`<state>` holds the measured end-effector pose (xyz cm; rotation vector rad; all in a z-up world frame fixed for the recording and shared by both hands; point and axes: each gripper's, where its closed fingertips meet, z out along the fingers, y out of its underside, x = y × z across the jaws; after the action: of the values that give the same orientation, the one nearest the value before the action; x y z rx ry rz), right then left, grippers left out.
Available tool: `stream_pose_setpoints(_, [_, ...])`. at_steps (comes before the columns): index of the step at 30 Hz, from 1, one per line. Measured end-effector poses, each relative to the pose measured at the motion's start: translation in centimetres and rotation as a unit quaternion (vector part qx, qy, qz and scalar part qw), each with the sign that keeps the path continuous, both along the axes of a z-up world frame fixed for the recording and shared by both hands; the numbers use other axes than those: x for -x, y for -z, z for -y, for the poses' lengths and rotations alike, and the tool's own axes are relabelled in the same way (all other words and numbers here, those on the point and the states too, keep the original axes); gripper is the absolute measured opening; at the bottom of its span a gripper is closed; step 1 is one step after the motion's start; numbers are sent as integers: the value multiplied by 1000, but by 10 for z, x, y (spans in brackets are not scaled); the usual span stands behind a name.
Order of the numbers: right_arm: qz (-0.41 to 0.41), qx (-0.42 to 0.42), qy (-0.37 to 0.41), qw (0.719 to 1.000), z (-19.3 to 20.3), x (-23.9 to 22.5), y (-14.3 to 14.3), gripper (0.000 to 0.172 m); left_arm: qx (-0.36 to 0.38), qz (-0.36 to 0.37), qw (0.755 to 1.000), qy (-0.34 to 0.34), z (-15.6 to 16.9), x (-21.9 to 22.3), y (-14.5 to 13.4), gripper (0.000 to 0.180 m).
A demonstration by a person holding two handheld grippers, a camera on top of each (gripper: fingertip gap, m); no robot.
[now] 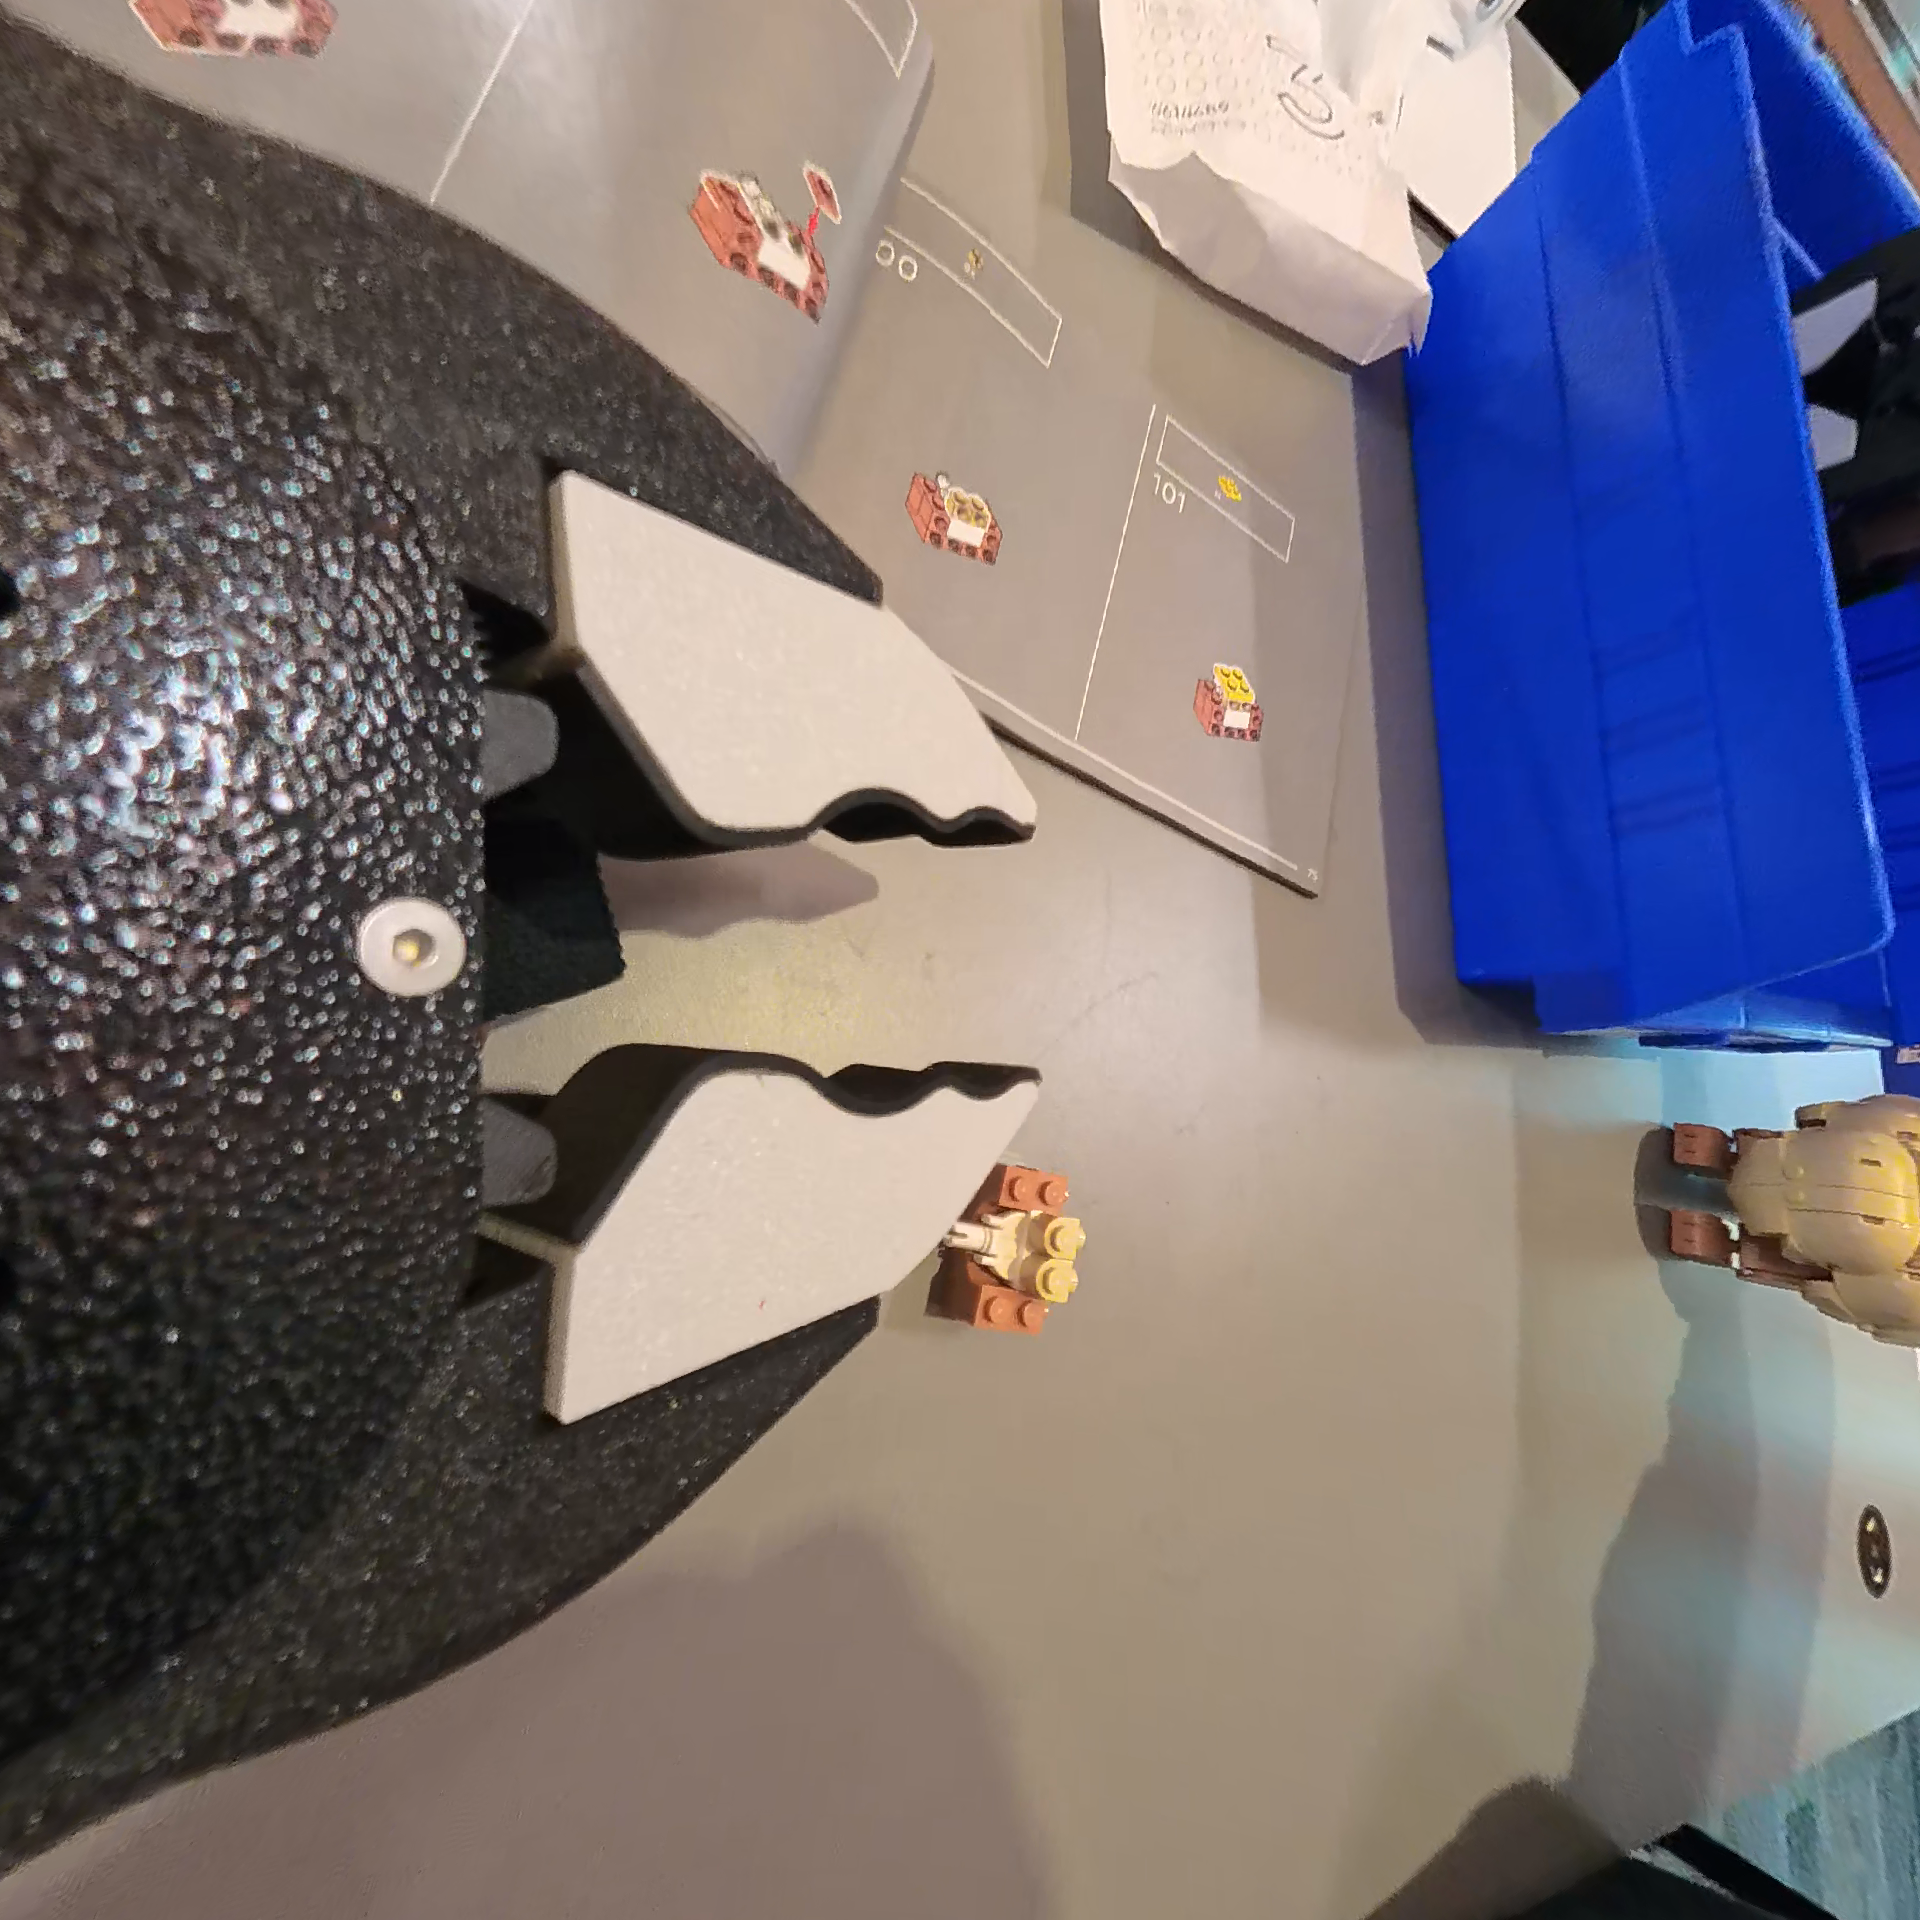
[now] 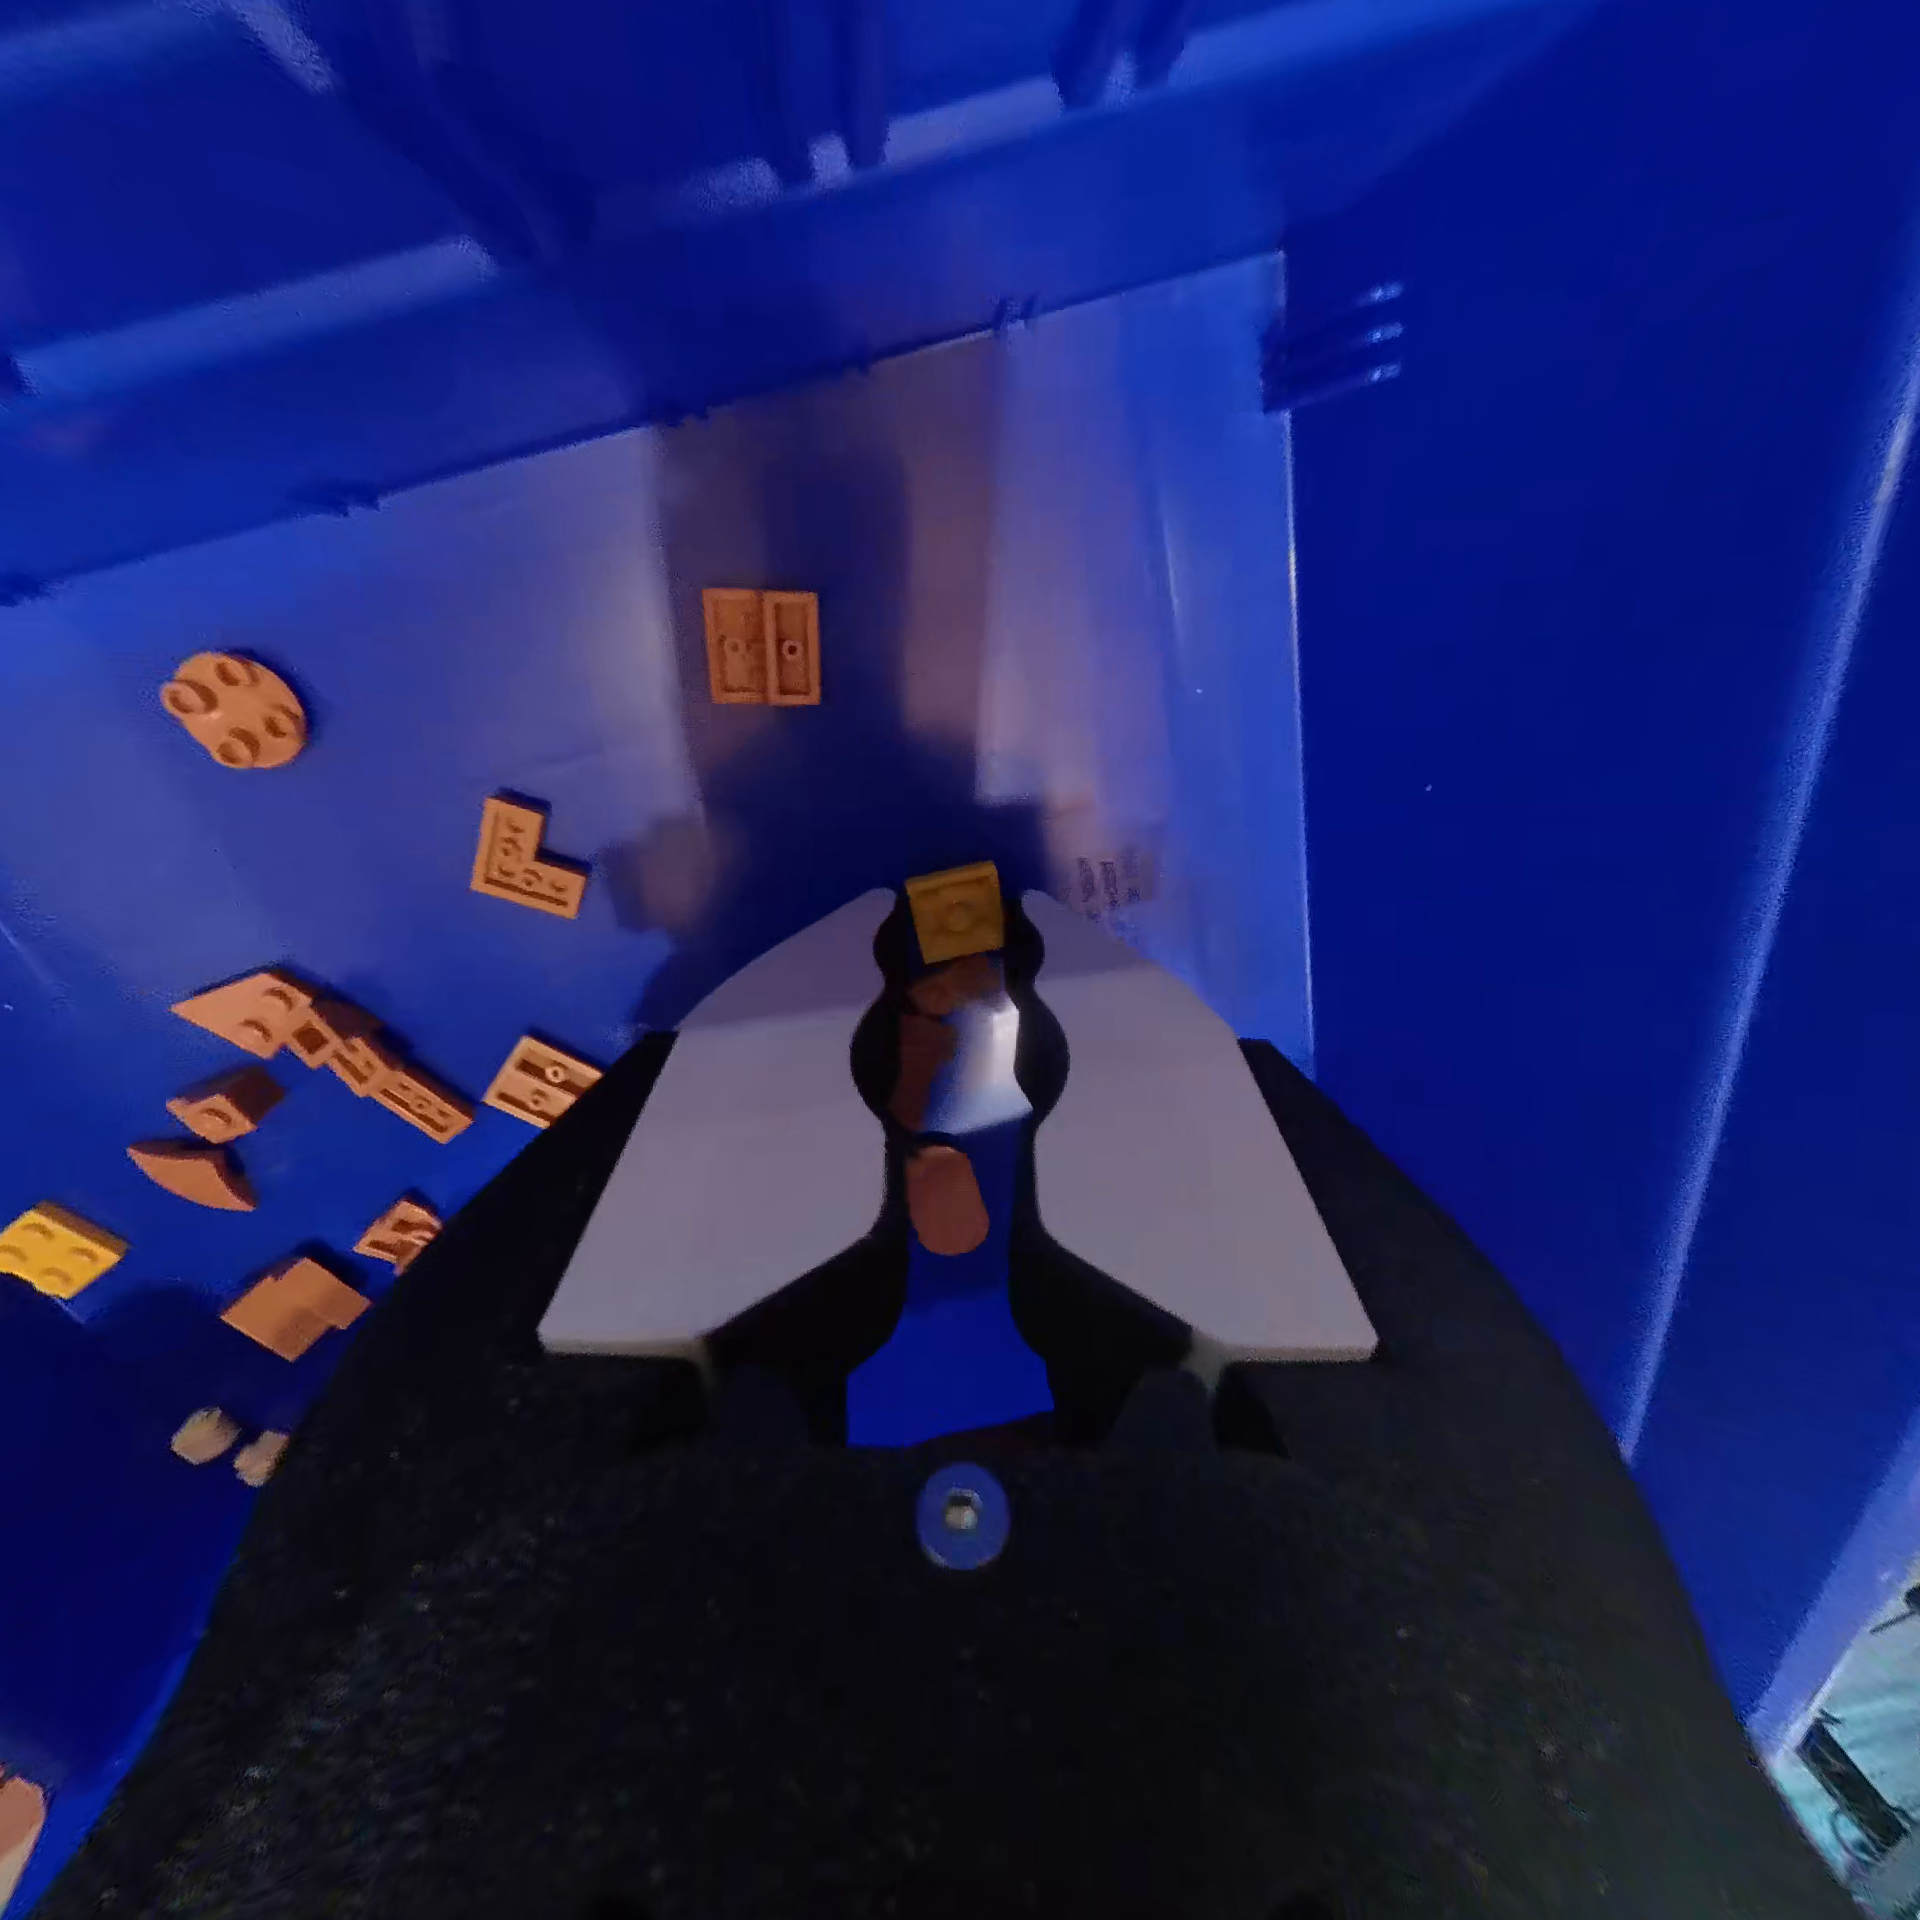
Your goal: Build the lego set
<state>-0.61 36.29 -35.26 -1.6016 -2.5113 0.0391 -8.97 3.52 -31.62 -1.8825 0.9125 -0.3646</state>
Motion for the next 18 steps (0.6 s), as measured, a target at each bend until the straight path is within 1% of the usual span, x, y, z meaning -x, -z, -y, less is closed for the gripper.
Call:
stream_pose_setpoints(2, [-29, -1, 12, 999, 7, 0, -8, 17, -2, 13, 1000, -7, -1, 2, -3, 39])
stream_pose_setpoints(3, [-55, -2, 21, 998, 13, 1, -17, 17, -3, 20, 1000, -10, -1, 3, -5, 39])
stream_pose_setpoints(5, [-123, 6, 41, 992, 35, 4, -48, 17, -3, 34, 999, -16, -1, 5, -8, 38])
stream_pose_setpoints(6, [-163, 14, 48, 985, 52, 5, -68, 17, -4, 41, 999, -17, 0, 5, -10, 38])
stream_pose_setpoints(8, [-250, 39, 51, 966, 97, 6, -111, 17, -8, 53, 998, -15, 1, 2, -14, 39])
stream_pose_setpoints(10, [-343, 77, 51, 935, 154, 7, -151, 17, -25, 63, 998, -7, 4, -5, -22, 39])
stream_pose_setpoints(12, [-434, 120, 49, 891, 212, 8, -179, 17, -55, 65, 996, 7, 8, -16, -34, 41])
stream_pose_setpoints(13, [-477, 144, 50, 865, 238, 10, -187, 17, -73, 65, 995, 17, 11, -22, -40, 41])
stream_pose_setpoints(14, [-520, 171, 46, 836, 264, 12, -192, 17, -92, 67, 993, 28, 15, -30, -46, 41])
stream_pose_setpoints(16, [-603, 232, 21, 763, 311, 14, -197, 16, -133, 81, 986, 51, 24, -44, -61, 41])
stream_pose_setpoints(18, [-655, 293, 19, 697, 340, 16, -192, 16, -170, 112, 977, 66, 32, -55, -77, 41])
